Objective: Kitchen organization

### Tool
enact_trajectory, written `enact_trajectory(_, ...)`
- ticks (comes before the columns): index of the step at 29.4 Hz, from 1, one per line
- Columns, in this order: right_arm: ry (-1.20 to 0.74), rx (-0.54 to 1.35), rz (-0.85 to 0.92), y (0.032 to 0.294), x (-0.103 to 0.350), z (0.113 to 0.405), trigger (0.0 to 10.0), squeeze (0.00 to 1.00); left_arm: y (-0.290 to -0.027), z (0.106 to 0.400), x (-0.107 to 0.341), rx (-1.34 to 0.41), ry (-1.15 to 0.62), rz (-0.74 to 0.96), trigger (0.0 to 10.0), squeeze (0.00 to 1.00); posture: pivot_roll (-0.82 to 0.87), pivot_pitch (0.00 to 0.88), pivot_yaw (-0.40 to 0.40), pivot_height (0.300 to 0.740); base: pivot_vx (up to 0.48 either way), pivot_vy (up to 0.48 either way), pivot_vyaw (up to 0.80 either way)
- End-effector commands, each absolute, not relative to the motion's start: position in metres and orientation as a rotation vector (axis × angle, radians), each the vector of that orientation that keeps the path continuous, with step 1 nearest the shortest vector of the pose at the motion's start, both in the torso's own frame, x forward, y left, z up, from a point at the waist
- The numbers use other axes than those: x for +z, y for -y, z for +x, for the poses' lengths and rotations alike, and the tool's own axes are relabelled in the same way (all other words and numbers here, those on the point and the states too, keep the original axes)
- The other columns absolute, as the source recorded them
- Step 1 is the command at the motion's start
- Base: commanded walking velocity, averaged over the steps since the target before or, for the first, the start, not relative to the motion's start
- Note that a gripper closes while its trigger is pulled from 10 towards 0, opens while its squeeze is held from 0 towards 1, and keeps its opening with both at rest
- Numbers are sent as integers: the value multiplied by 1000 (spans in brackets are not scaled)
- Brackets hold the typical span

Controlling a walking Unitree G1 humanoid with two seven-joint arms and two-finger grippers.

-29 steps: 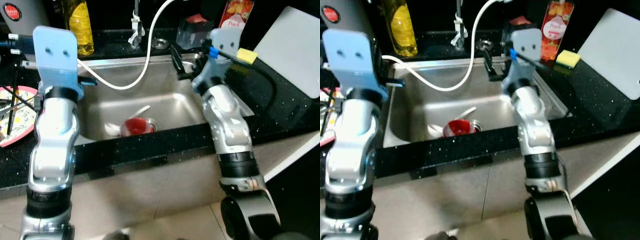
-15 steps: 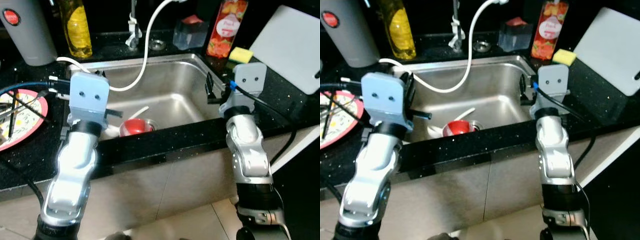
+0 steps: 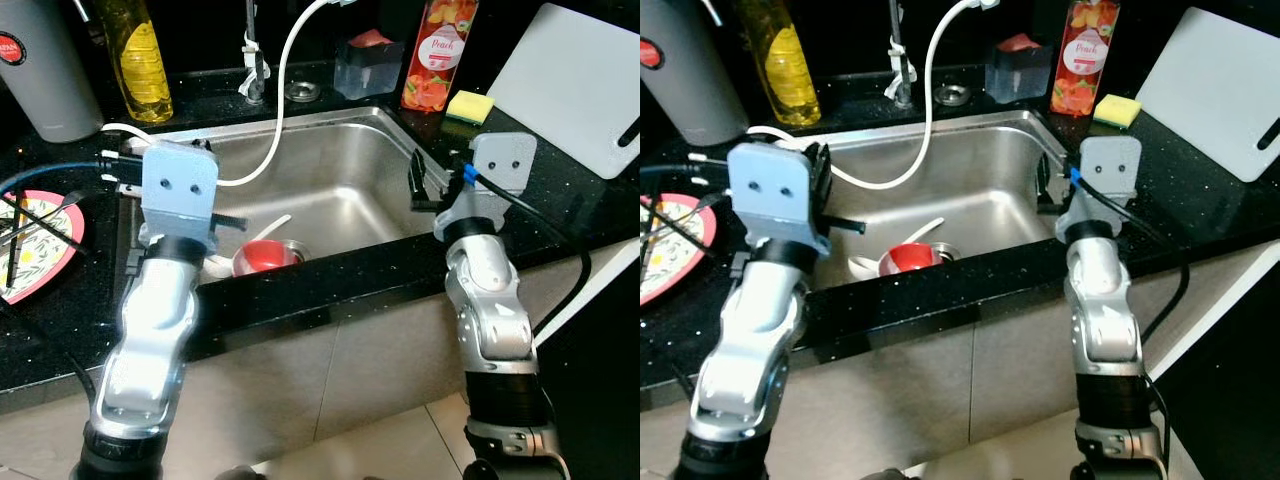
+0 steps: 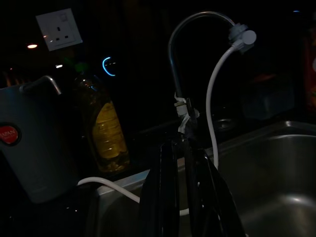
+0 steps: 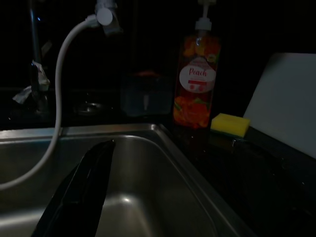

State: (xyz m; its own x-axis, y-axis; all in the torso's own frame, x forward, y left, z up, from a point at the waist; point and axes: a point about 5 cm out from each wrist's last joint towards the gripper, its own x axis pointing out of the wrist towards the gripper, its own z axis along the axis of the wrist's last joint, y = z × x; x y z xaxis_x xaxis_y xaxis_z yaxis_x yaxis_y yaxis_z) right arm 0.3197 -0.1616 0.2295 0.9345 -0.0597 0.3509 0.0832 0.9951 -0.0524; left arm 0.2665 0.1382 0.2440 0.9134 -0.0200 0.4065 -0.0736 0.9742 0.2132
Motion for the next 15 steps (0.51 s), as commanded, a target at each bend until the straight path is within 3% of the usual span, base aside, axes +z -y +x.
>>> enact_trajectory(1,330,-66,-56,160,225,322,10000,0,-138,267,241,38,409,199,10000,0,67,0,7,740,0,0,0)
enact_trajectory(15,325,-44,-47,155,225,323,10000,0,-137,269,240,34,409,188,10000,0,70,0,2,740,0,0,0)
